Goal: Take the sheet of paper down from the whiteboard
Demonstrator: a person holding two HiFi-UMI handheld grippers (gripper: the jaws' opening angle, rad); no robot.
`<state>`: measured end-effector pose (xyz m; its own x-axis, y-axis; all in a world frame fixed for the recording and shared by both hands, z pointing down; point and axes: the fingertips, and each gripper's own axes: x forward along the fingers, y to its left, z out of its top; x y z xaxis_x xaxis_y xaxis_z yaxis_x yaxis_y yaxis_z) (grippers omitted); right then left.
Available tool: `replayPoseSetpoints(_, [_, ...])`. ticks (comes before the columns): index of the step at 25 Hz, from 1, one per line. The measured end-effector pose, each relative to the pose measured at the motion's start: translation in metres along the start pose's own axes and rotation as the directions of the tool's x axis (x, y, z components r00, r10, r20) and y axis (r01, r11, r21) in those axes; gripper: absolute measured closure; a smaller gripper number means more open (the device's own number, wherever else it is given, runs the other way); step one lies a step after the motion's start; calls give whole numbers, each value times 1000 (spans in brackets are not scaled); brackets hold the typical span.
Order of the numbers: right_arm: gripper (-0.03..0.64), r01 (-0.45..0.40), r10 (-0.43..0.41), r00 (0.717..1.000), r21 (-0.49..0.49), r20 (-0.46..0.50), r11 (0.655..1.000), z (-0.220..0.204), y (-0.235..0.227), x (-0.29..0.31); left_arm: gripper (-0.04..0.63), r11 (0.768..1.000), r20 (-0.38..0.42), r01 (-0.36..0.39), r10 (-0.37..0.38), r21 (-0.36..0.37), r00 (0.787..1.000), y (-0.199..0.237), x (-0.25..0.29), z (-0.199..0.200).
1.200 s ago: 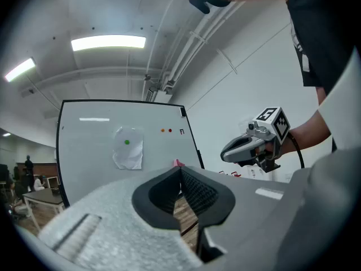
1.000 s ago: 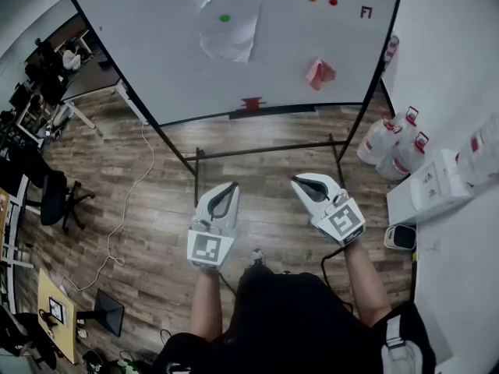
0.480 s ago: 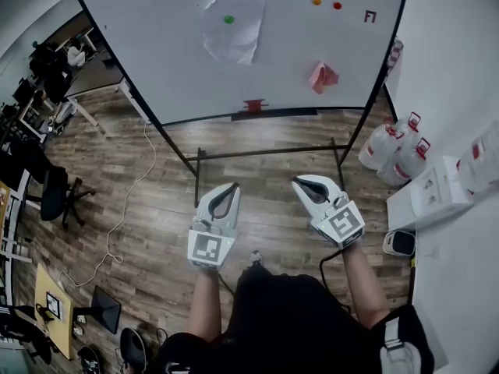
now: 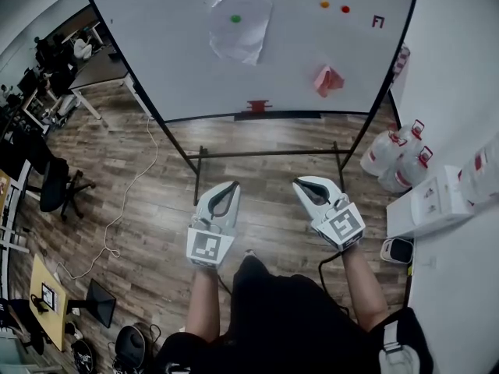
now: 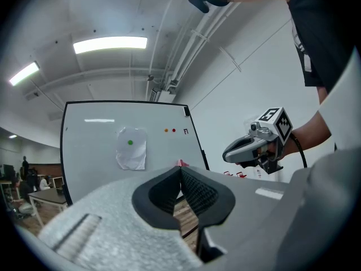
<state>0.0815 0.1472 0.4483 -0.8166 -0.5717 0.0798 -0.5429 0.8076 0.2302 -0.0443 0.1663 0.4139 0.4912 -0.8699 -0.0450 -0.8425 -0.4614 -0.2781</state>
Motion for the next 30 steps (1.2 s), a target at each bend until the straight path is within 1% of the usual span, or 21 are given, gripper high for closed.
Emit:
replayPoseSetpoints(5, [612,-2,2,1000,13,-1,1000,0,-9,11,584,1000,-2,-8,8,7,1000,15,11,-6])
replayPoseSetpoints(9, [612,2,-2,1000,24,-13,1000,-4,-18,29,584,1000,15,-8,8,6,1000,31,22,-4])
replayPoseSetpoints(12, [612,-3,3,1000,28,-20,1000,-7,-22,44,584,1000,9,-6,6,-8,1000,46,30,-12])
replayPoseSetpoints(15, [614,13,-13,1000,13,-13,1000,-8,-32,60,584,1000,10,-2,2,-11,1000,64,42,-18])
replayPoseSetpoints(18, [613,32,-32,999,28,-10,999,-11,-47,76,584,1000,12,12,-12,8,1000,80,56,-21])
replayPoseSetpoints(22, [614,50,-50,999,39,-14,998,-15,-69,106,584,1000,20,23,-23,19,1000,111,77,-25])
replayPoseSetpoints(27, [612,56,-57,998,87,10,995,-8,-90,152,584,999,15,24,-24,22,1000,154,100,-35])
replayPoseSetpoints(30, [613,64,-64,998,88,2,994,-16,-102,176,584,999,7,37,-37,20,999,174,114,-45])
